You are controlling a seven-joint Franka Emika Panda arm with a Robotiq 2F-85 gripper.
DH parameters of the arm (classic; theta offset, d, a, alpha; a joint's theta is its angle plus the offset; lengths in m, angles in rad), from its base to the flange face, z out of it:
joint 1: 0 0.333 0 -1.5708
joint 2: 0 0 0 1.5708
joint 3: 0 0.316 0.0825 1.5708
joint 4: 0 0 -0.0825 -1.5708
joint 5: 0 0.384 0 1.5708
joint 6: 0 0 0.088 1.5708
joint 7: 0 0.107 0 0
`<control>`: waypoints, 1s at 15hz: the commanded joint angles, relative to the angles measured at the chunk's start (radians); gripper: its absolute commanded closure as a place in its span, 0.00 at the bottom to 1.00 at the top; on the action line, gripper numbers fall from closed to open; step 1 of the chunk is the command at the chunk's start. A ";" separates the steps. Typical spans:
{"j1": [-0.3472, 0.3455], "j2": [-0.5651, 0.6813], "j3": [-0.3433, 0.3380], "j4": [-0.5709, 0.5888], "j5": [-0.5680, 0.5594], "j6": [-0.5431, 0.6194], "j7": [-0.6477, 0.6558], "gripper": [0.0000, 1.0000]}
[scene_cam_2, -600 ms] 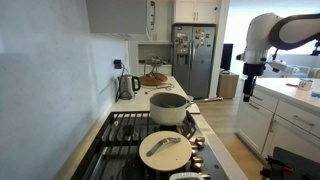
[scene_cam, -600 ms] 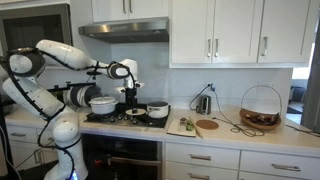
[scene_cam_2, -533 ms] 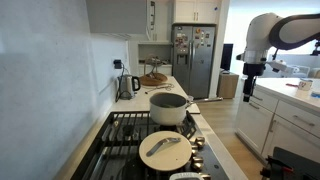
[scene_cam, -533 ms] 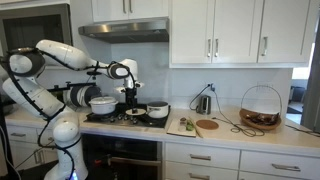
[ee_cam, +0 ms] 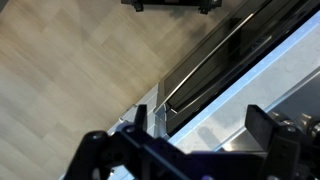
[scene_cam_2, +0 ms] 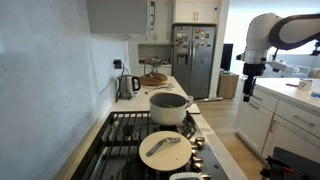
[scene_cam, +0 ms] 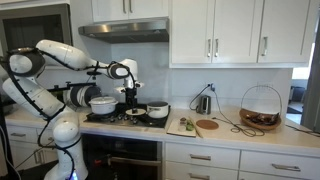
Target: Pour the contents in the small clear cup into the pot
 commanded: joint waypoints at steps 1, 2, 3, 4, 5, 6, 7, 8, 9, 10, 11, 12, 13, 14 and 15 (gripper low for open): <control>-0.001 0.000 0.001 0.002 0.001 -0.002 0.000 0.00; -0.001 0.000 0.001 0.002 0.001 -0.002 0.000 0.00; -0.001 0.000 0.001 0.002 0.001 -0.002 0.000 0.00; -0.001 0.000 0.001 0.002 0.001 -0.002 0.000 0.00; -0.001 0.000 0.001 0.002 0.001 -0.002 0.000 0.00; -0.001 0.000 0.001 0.002 0.001 -0.002 0.000 0.00; 0.002 0.001 -0.006 0.003 0.004 0.019 -0.015 0.00; 0.003 -0.001 -0.016 0.007 0.010 0.042 -0.029 0.00; -0.001 0.002 -0.029 0.019 0.018 0.063 -0.036 0.00; -0.005 0.005 -0.044 0.030 0.027 0.088 -0.040 0.00; -0.007 0.007 -0.059 0.040 0.029 0.108 -0.049 0.00; -0.012 0.012 -0.078 0.054 0.030 0.125 -0.063 0.00; -0.014 0.016 -0.096 0.066 0.031 0.137 -0.080 0.00; -0.016 0.022 -0.120 0.077 0.032 0.152 -0.105 0.00; -0.020 0.027 -0.142 0.083 0.031 0.177 -0.124 0.00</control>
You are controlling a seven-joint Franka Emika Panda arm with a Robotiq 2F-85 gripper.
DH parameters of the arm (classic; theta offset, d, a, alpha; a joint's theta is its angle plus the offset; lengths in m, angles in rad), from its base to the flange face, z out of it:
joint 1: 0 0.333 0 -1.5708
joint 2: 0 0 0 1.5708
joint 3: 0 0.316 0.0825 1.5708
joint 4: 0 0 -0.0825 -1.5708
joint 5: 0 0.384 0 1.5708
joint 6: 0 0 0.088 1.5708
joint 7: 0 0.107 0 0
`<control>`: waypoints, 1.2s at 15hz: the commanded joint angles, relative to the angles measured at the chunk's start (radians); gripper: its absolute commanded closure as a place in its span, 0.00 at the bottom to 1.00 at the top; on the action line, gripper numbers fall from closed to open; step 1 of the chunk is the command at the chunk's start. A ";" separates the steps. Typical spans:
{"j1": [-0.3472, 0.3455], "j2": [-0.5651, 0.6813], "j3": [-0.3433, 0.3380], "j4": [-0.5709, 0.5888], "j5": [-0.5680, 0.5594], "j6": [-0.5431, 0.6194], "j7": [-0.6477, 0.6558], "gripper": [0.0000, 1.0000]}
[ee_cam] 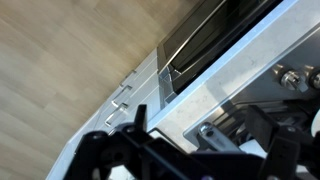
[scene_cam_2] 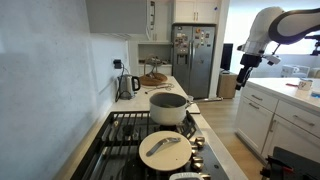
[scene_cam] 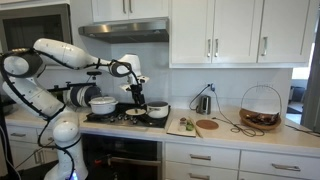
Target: Pour the contents in the small clear cup into the pot
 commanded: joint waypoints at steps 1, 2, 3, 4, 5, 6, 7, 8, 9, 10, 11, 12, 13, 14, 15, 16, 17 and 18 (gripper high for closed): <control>-0.018 0.036 -0.070 0.047 0.036 0.068 -0.098 0.00; -0.017 0.043 -0.094 0.049 0.041 0.109 -0.126 0.00; -0.007 0.052 -0.128 0.049 0.068 0.152 -0.169 0.00; 0.000 0.063 -0.154 0.046 0.090 0.201 -0.206 0.00; 0.007 0.081 -0.180 0.042 0.121 0.252 -0.247 0.00; 0.016 0.102 -0.206 0.040 0.157 0.310 -0.289 0.00; 0.026 0.123 -0.229 0.040 0.193 0.356 -0.331 0.00; 0.036 0.150 -0.251 0.044 0.231 0.392 -0.371 0.00; 0.048 0.175 -0.271 0.046 0.268 0.429 -0.413 0.00; 0.063 0.205 -0.290 0.049 0.309 0.465 -0.453 0.00; 0.077 0.232 -0.306 0.051 0.348 0.502 -0.493 0.00; 0.095 0.264 -0.321 0.052 0.393 0.542 -0.535 0.00; 0.112 0.292 -0.334 0.053 0.441 0.578 -0.577 0.00; 0.128 0.324 -0.343 0.056 0.492 0.611 -0.621 0.00; 0.143 0.356 -0.351 0.057 0.549 0.650 -0.669 0.00; 0.152 0.385 -0.354 0.061 0.603 0.673 -0.715 0.00; 0.196 0.410 -0.388 0.060 0.648 0.715 -0.758 0.00; 0.213 0.433 -0.397 0.062 0.706 0.751 -0.812 0.00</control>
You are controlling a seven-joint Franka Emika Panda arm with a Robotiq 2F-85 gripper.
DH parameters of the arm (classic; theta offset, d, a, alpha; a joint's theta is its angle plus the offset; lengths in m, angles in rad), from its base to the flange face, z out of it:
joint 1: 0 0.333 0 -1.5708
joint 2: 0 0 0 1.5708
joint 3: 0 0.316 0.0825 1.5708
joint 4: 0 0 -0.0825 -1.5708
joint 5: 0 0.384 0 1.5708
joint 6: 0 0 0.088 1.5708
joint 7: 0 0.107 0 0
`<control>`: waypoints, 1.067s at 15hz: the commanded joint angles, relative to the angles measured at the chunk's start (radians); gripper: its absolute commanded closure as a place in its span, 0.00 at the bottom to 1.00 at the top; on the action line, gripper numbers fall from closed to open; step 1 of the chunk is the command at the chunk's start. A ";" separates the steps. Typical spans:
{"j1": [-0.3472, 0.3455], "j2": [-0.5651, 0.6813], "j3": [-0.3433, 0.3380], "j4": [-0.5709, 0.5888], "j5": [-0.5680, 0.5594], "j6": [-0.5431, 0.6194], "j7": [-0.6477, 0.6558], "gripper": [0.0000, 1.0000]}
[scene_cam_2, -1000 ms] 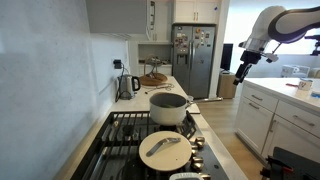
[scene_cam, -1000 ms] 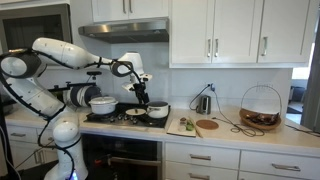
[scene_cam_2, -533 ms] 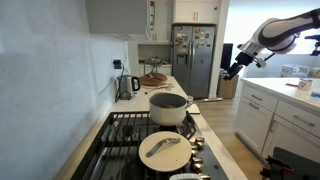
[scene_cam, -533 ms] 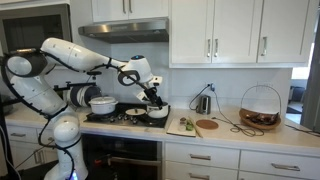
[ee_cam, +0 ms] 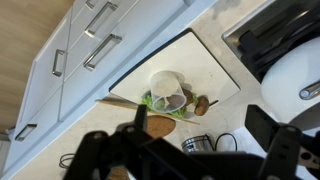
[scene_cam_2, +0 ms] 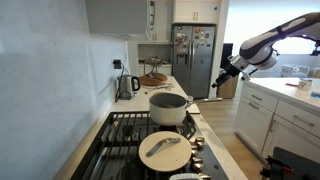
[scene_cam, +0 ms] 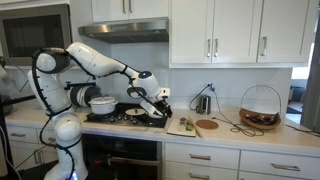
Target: Pour the contents in the small clear cup into the pot
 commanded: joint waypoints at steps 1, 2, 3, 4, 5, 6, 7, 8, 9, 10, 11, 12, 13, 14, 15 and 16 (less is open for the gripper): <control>0.088 0.107 -0.056 0.034 0.186 0.119 -0.170 0.00; 0.109 0.129 -0.067 0.036 0.246 0.160 -0.227 0.00; 0.129 0.146 -0.076 0.038 0.311 0.193 -0.286 0.00; 0.144 0.159 -0.082 0.040 0.380 0.218 -0.348 0.00; 0.160 0.168 -0.087 0.042 0.455 0.242 -0.417 0.00; 0.172 0.176 -0.090 0.049 0.529 0.257 -0.483 0.00; 0.180 0.182 -0.091 0.056 0.601 0.266 -0.550 0.00; 0.186 0.182 -0.090 0.064 0.683 0.270 -0.624 0.00; 0.188 0.185 -0.090 0.076 0.764 0.270 -0.700 0.00; 0.189 0.189 -0.090 0.088 0.849 0.269 -0.781 0.00; 0.188 0.196 -0.090 0.100 0.922 0.263 -0.854 0.00; 0.185 0.202 -0.090 0.114 1.011 0.259 -0.947 0.00; 0.181 0.206 -0.089 0.129 1.089 0.258 -1.032 0.00; 0.175 0.215 -0.088 0.141 1.168 0.250 -1.119 0.00; 0.169 0.219 -0.087 0.149 1.240 0.244 -1.206 0.00; 0.165 0.228 -0.087 0.149 1.310 0.238 -1.293 0.00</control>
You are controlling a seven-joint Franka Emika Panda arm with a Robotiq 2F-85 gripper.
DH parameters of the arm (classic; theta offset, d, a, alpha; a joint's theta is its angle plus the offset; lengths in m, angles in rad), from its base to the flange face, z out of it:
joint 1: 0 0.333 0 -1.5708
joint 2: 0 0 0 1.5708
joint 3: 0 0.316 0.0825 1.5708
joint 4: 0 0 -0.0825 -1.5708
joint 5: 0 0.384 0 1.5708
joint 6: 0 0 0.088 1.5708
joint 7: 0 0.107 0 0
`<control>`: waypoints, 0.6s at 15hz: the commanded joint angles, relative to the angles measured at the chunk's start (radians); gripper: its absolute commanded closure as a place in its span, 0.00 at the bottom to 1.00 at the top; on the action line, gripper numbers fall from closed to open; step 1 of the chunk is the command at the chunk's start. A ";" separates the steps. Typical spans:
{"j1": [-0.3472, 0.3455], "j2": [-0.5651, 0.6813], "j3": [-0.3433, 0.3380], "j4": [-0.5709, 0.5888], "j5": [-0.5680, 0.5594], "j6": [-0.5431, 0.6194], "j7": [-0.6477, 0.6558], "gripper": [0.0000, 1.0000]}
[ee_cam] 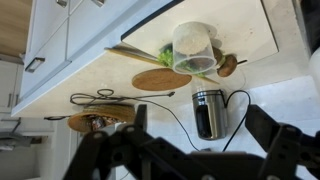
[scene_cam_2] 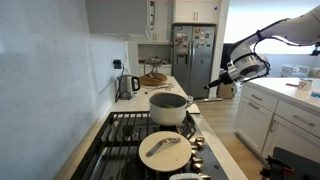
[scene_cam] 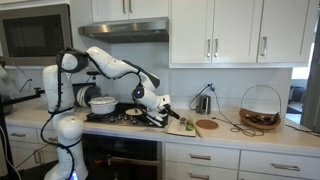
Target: Pour the contents in the small clear cup into the pot
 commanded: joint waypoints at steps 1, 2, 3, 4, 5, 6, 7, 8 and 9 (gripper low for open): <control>-0.008 0.042 -0.005 0.036 0.232 -0.015 -0.277 0.00; -0.006 0.041 -0.001 0.016 0.260 -0.006 -0.306 0.00; 0.006 0.025 0.009 -0.017 0.215 0.007 -0.235 0.00; -0.002 0.028 0.000 0.004 0.213 -0.001 -0.247 0.00; 0.000 0.031 0.002 -0.007 0.213 -0.001 -0.246 0.00; 0.001 0.033 0.003 -0.013 0.213 -0.001 -0.245 0.00; 0.002 0.034 0.005 -0.015 0.213 -0.001 -0.245 0.00; 0.002 0.034 0.005 -0.015 0.213 -0.001 -0.245 0.00; 0.002 0.034 0.005 -0.015 0.213 -0.001 -0.245 0.00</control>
